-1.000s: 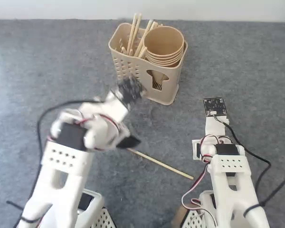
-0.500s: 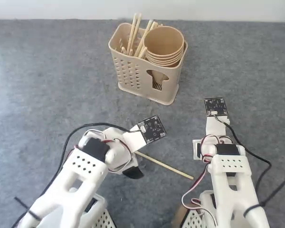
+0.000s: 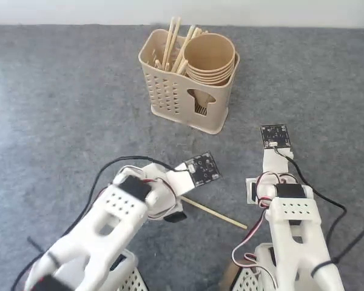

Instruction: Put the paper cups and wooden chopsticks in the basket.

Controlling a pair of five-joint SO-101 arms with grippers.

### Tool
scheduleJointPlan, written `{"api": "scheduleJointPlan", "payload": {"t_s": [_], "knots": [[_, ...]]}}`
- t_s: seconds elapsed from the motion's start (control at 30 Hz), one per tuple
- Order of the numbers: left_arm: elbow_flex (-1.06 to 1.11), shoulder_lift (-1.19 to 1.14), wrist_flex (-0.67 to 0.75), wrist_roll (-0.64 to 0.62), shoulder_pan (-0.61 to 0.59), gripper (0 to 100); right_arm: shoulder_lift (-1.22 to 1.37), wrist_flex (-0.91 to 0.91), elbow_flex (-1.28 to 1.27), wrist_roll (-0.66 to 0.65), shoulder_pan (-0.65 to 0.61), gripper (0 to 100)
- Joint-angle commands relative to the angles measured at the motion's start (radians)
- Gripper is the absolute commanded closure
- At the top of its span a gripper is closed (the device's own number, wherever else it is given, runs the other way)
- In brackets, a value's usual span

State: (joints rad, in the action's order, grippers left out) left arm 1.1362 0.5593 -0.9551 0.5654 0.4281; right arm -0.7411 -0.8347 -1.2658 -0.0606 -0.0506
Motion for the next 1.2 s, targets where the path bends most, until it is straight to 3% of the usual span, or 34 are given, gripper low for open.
{"api": "scheduleJointPlan", "payload": {"t_s": [0.0,0.3,0.53,0.87,0.97,1.1,1.17], "knots": [[-0.077,-0.16,0.048,0.006,0.017,73,-0.024,0.016,0.0,0.005,0.013,99.0],[-0.18,-0.345,0.054,0.006,0.018,76,-0.024,0.016,0.0,0.005,0.012,99.0],[-0.182,-0.342,0.057,0.008,0.044,98,-0.024,0.016,0.0,0.003,0.01,99.0],[-0.185,-0.339,0.054,0.008,0.117,81,-0.024,0.012,0.0,0.003,0.01,99.0],[-0.18,-0.339,0.054,0.008,0.121,85,-0.024,0.012,0.0,0.003,0.008,99.0],[-0.188,-0.339,0.017,0.008,0.123,100,-0.024,0.012,0.0,0.003,0.008,99.0],[-0.188,-0.339,-0.005,0.008,0.127,99,-0.024,0.012,0.0,0.003,0.008,99.0]]}}
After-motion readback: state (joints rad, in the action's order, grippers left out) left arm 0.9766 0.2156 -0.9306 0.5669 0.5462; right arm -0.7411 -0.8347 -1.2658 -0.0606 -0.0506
